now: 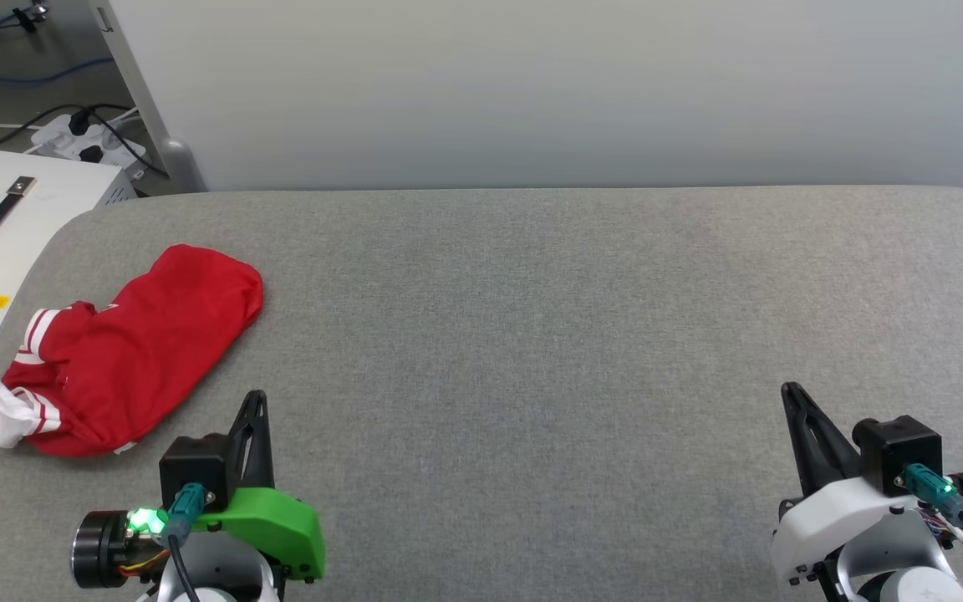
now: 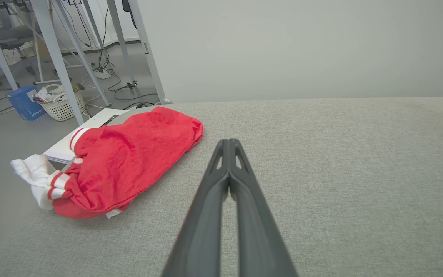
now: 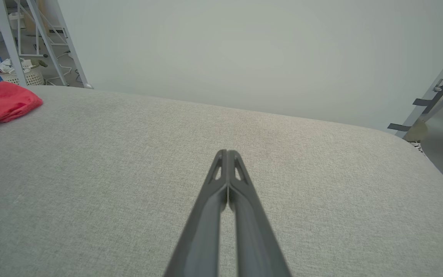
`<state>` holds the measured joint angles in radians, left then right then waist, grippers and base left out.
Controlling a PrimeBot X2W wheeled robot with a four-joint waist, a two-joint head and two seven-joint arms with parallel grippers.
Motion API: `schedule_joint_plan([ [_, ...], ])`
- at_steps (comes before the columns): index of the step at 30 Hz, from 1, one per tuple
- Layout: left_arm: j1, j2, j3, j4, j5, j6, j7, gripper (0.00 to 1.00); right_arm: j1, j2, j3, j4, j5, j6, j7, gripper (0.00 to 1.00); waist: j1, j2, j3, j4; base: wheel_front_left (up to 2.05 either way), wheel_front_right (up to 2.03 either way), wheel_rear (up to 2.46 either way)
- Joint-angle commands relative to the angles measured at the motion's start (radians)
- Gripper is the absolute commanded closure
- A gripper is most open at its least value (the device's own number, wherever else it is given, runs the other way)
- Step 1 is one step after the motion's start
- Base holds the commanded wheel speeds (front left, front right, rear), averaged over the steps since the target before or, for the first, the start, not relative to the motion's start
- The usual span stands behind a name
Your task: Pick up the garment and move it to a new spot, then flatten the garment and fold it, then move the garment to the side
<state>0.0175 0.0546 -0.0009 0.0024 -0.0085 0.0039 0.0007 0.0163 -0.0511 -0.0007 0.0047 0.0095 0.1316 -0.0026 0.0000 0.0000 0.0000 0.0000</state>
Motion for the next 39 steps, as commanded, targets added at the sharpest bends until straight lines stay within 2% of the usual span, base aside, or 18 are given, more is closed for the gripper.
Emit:
schedule_joint_plan([
  [1,-0.017,-0.004,0.001,-0.002,0.009,-0.004,-0.001,1.0,-0.016,0.001,0.001,-0.005,-0.009,-0.001,0.003,1.0,0.0,0.0,0.0,0.0,0.0,0.0,0.0],
  [4,-0.017,-0.004,0.001,-0.002,0.009,-0.004,-0.001,1.0,-0.016,0.001,0.001,-0.005,-0.009,-0.001,0.003,1.0,0.0,0.0,0.0,0.0,0.0,0.0,0.0],
  [5,0.0,0.0,0.0,0.0,0.0,0.0,0.0,0.0,0.0,0.0,0.0,0.0,0.0,0.0,0.0,0.0,0.0,0.0,0.0,0.0,0.0,0.0,0.0],
  [39,-0.002,-0.001,-0.004,-0.016,-0.019,0.022,-0.064,0.0,0.005,0.0,-0.029,-0.054,0.094,0.0,-0.063,0.0,0.0,0.0,0.0,0.0,0.0,0.0,0.0],
])
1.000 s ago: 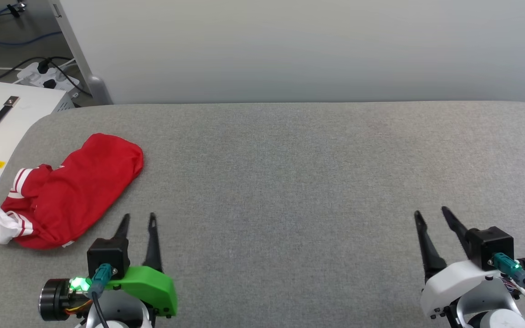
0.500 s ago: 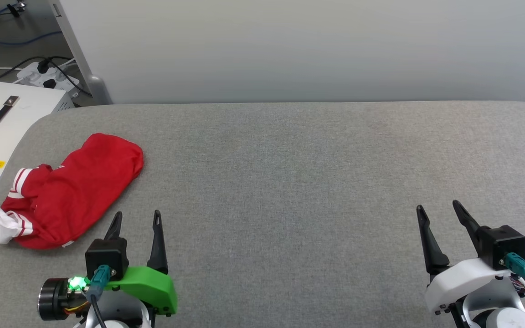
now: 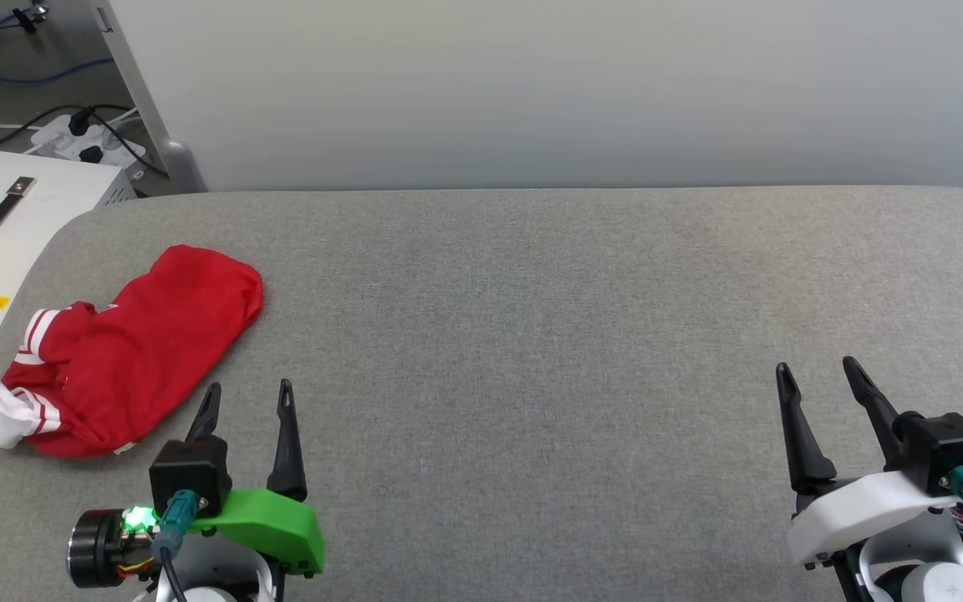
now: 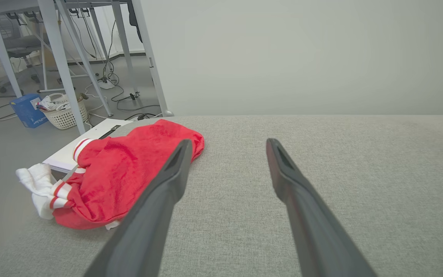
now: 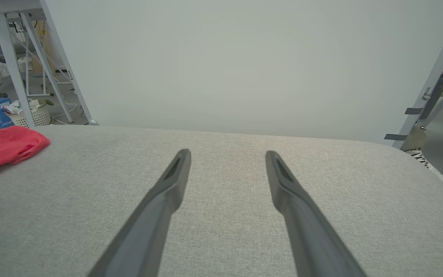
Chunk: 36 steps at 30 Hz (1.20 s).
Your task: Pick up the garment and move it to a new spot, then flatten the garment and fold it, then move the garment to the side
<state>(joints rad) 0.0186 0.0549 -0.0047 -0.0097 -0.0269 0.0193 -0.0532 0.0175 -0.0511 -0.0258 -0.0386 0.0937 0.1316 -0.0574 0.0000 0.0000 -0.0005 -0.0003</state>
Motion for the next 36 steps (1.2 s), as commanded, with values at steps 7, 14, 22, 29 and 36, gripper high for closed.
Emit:
schedule_joint_plan([
  [7,-0.002,-0.002,-0.002,0.0,-0.007,0.011,-0.025,0.0,0.012,0.0,-0.002,-0.011,0.029,0.0,-0.023,0.0,0.0,0.0,0.001,0.0,0.0,0.0,0.0],
  [14,0.001,-0.002,-0.005,0.002,-0.013,0.014,-0.039,0.0,0.019,0.0,-0.005,-0.014,0.048,0.0,-0.037,0.0,0.0,0.0,0.001,0.001,0.0,0.0,0.0],
  [22,0.003,-0.002,-0.009,0.008,-0.019,0.015,-0.056,0.0,0.028,0.0,-0.005,-0.015,0.059,0.0,-0.054,0.0,0.0,0.0,0.002,0.001,0.0,0.0,0.0],
  [29,0.006,-0.002,-0.011,0.018,-0.024,0.018,-0.07,0.0,0.037,0.0,-0.005,-0.01,0.068,0.0,-0.068,0.0,0.0,0.0,0.002,0.001,0.0,0.0,0.0],
  [36,0.008,-0.003,-0.014,0.025,-0.026,0.023,-0.085,0.0,0.044,0.0,-0.006,-0.013,0.074,0.0,-0.082,0.0,0.0,0.0,0.004,0.003,0.0,0.0,0.0],
])
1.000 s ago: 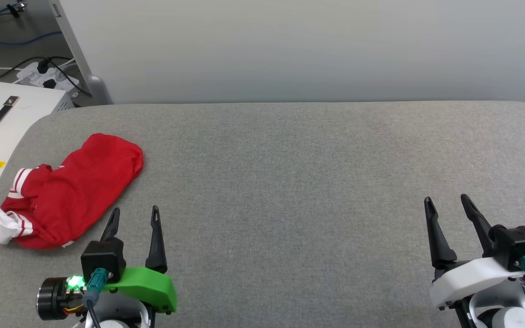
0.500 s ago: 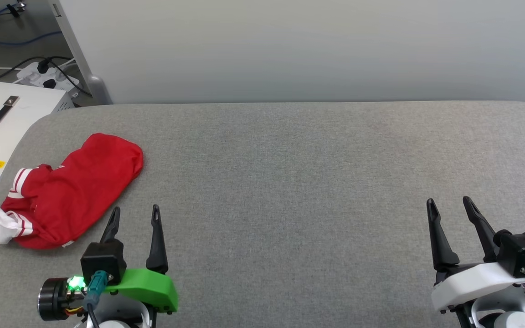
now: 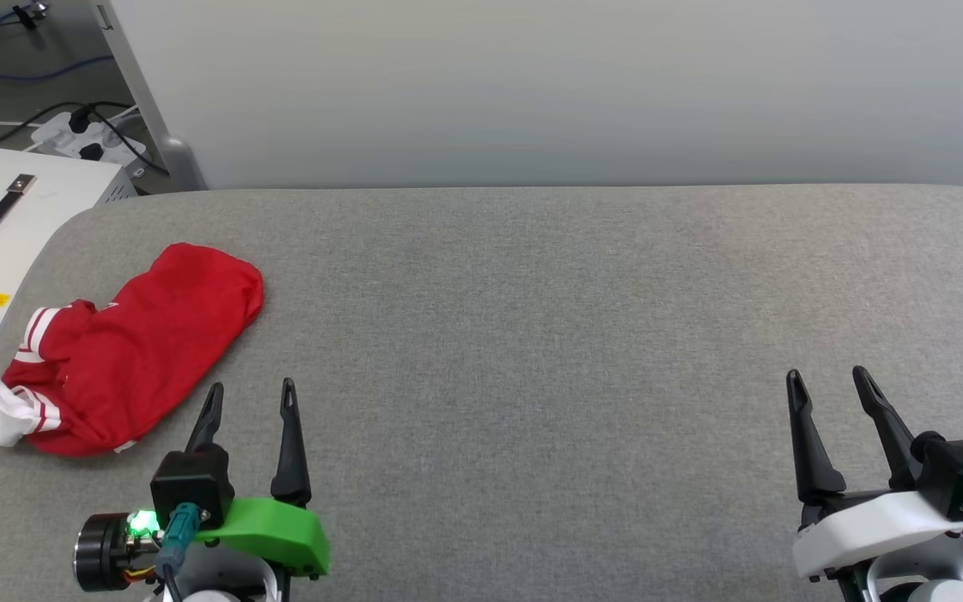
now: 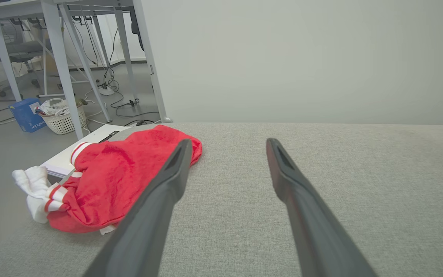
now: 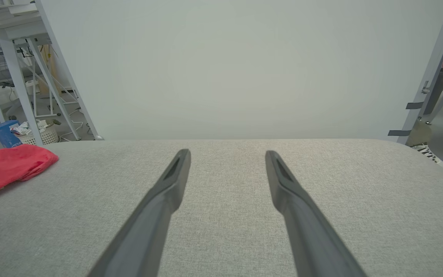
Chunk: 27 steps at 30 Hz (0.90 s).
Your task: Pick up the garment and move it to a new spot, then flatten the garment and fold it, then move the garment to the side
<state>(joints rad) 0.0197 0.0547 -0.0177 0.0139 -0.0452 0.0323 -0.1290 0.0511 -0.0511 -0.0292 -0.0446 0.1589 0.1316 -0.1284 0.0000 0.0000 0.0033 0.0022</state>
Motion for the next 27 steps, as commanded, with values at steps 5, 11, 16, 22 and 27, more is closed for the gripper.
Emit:
schedule_joint_plan([
  [5,0.003,-0.003,-0.002,0.006,-0.011,0.014,-0.019,0.0,0.012,0.001,0.001,-0.015,0.008,-0.001,-0.021,0.0,0.0,0.0,0.005,0.011,0.0,0.0,0.0],
  [11,-0.002,-0.003,0.004,0.007,-0.022,0.021,-0.032,0.0,0.013,0.001,0.013,-0.021,0.008,-0.001,-0.034,0.0,0.0,0.0,0.014,0.046,0.0,0.0,0.0],
  [16,-0.009,-0.003,0.015,0.007,-0.034,0.024,-0.042,0.0,0.014,0.001,0.033,-0.024,-0.002,-0.001,-0.044,0.0,0.0,0.0,0.025,0.093,0.0,0.0,0.0],
  [22,-0.01,-0.003,0.031,0.008,-0.05,0.03,-0.055,0.0,0.013,0.001,0.056,-0.026,-0.011,-0.001,-0.056,0.0,0.0,0.0,0.036,0.155,0.0,0.0,0.0],
  [27,-0.013,-0.003,0.05,0.015,-0.063,0.028,-0.065,0.0,0.011,0.001,0.068,-0.031,-0.017,-0.001,-0.067,0.0,0.0,0.0,0.042,0.211,0.0,0.0,0.0],
])
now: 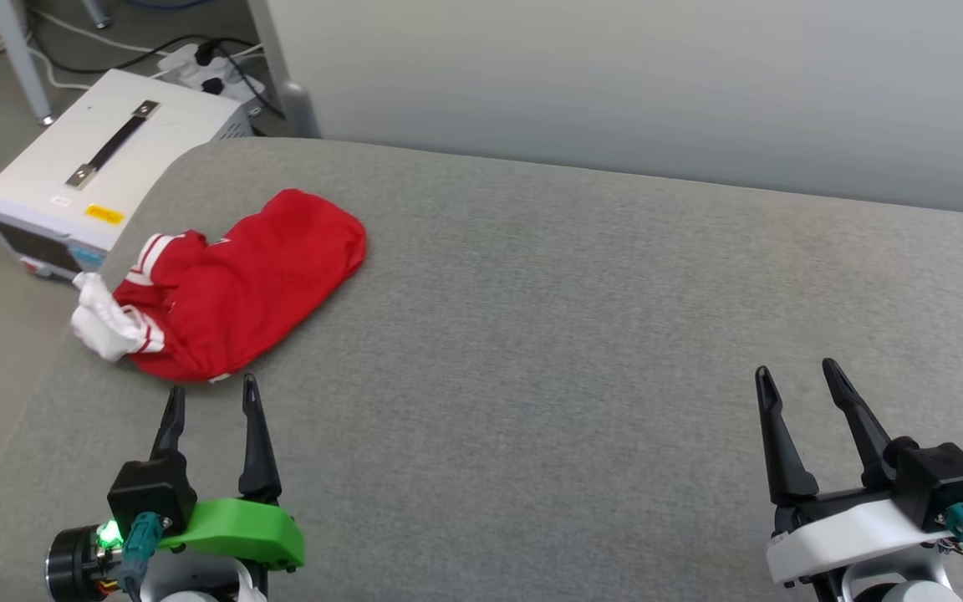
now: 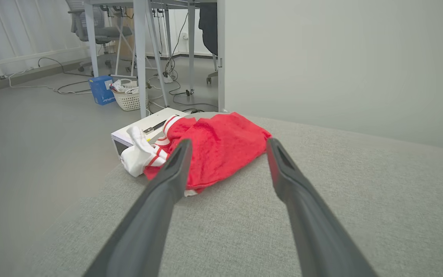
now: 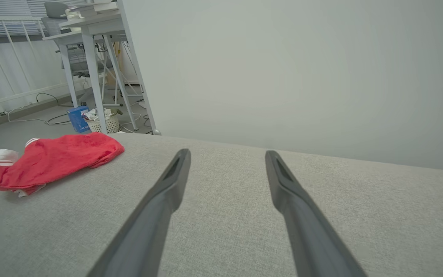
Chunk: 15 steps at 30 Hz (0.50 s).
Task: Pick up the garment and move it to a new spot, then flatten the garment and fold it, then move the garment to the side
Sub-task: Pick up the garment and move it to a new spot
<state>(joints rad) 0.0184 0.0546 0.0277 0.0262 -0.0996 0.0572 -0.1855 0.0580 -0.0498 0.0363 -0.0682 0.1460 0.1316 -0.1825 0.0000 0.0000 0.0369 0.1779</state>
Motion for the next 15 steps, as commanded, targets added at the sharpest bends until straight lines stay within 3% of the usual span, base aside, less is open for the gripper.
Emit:
schedule_joint_plan([
  [1,-0.012,-0.003,0.007,0.003,-0.01,0.002,-0.011,0.0,0.004,-0.001,0.006,-0.008,-0.005,-0.001,-0.014,0.0,0.0,0.0,0.009,0.045,0.0,0.0,0.0],
  [15,-0.023,-0.004,0.054,0.029,-0.05,-0.016,-0.039,0.0,0.001,-0.001,0.037,-0.018,-0.015,-0.001,-0.043,0.0,0.0,0.0,0.035,0.187,0.0,0.0,0.0],
])
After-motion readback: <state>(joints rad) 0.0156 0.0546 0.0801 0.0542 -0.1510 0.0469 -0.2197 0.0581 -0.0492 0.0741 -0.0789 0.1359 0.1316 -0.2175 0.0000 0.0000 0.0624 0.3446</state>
